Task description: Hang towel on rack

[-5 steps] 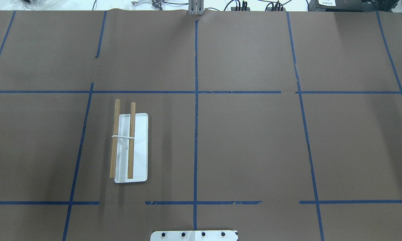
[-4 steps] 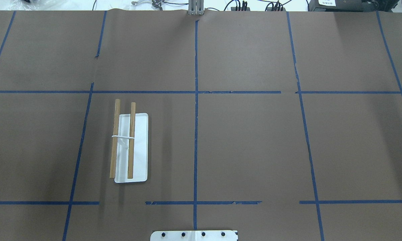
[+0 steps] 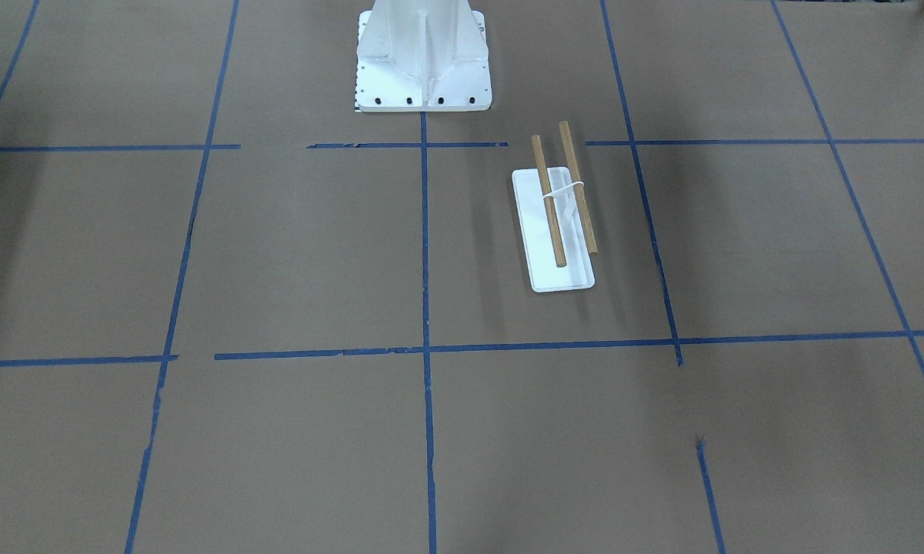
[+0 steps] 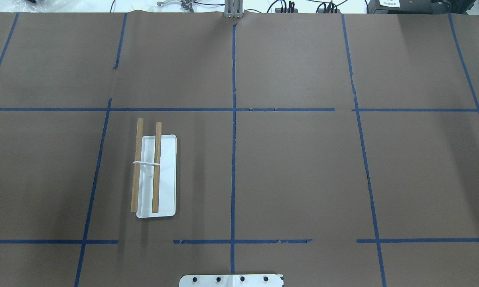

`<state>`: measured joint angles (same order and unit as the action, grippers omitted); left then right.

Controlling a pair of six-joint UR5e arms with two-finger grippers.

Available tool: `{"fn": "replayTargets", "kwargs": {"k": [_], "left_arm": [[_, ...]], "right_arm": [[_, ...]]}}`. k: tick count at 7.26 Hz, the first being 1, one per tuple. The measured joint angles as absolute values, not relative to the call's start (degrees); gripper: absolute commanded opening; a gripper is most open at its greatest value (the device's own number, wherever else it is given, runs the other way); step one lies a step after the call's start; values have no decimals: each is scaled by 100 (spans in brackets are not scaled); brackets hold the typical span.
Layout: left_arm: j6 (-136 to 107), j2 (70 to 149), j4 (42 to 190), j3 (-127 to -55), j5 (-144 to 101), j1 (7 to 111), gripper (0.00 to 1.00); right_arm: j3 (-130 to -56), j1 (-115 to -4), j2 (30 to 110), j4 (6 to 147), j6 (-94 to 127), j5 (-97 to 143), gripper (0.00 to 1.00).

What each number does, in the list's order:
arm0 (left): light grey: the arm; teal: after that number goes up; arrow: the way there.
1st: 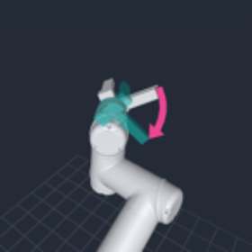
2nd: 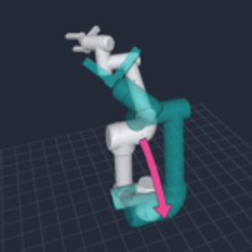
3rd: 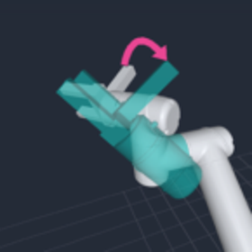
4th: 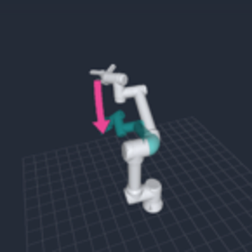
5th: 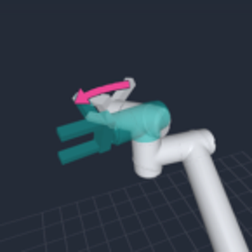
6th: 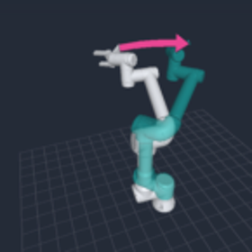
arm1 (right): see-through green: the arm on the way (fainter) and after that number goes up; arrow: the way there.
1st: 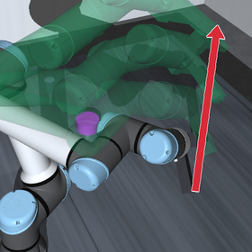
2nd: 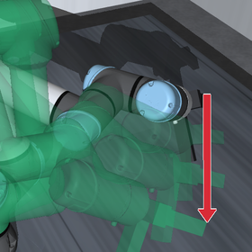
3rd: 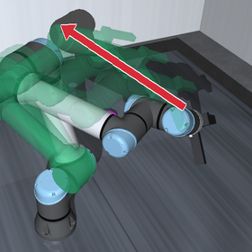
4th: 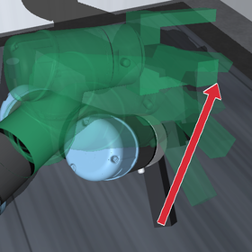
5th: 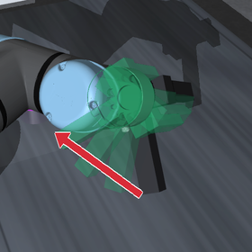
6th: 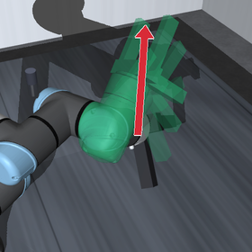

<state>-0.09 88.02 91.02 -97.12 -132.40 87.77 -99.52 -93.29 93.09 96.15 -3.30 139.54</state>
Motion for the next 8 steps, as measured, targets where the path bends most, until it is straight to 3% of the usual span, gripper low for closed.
{"fn": "replayTargets", "kwargs": {"k": [5,8], "left_arm": [[-9,8798,9098,-9803,-13242,8780,100],[-9,8798,9115,-9818,-13255,8780,100]], "right_arm": [[-9755,-9330,9337,9546,-496,13848,100],[-8853,-9328,9853,7889,-1126,13441,100]]}}
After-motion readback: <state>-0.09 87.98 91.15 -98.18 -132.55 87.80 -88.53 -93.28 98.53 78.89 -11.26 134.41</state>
